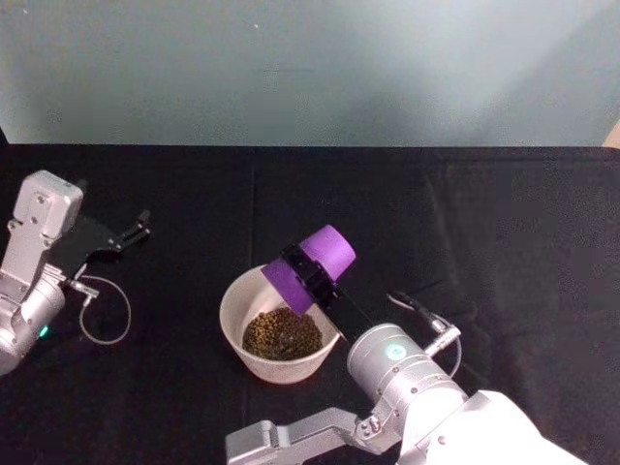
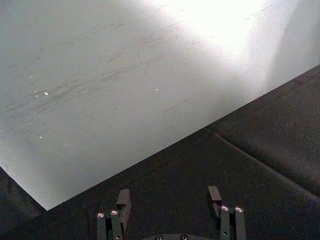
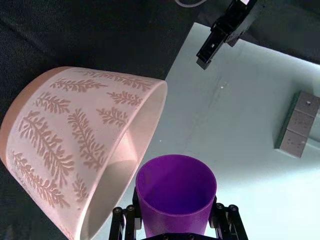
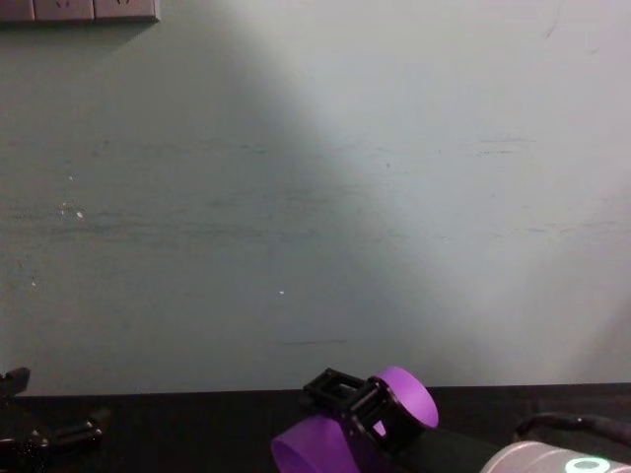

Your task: Pick up the cup and pour the mung beans from the cup into the bowl.

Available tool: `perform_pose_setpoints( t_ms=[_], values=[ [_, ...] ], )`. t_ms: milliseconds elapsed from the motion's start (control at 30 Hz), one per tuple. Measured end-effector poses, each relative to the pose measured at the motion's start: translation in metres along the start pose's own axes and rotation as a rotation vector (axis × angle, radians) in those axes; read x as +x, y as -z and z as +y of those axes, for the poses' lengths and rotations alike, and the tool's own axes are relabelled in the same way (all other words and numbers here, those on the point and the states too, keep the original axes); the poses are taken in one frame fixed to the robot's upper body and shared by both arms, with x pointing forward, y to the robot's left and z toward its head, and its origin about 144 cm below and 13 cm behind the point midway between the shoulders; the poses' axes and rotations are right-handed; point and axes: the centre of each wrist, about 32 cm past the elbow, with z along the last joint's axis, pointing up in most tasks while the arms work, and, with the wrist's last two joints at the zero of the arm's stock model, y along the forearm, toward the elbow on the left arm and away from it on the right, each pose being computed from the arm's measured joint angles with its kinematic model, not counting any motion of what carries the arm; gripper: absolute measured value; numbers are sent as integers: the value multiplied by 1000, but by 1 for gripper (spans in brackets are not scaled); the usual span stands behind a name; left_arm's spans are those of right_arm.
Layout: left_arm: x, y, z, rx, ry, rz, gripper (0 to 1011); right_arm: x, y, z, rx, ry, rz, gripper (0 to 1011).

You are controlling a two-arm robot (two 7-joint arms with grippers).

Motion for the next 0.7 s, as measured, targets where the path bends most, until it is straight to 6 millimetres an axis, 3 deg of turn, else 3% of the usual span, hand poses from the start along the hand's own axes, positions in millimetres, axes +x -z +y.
perform_pose_setpoints(
  t_ms=[700],
  values=[
    [0, 0, 0, 0, 0, 0, 1000, 3, -7, -7, -24, 44, -156, 724]
  ],
)
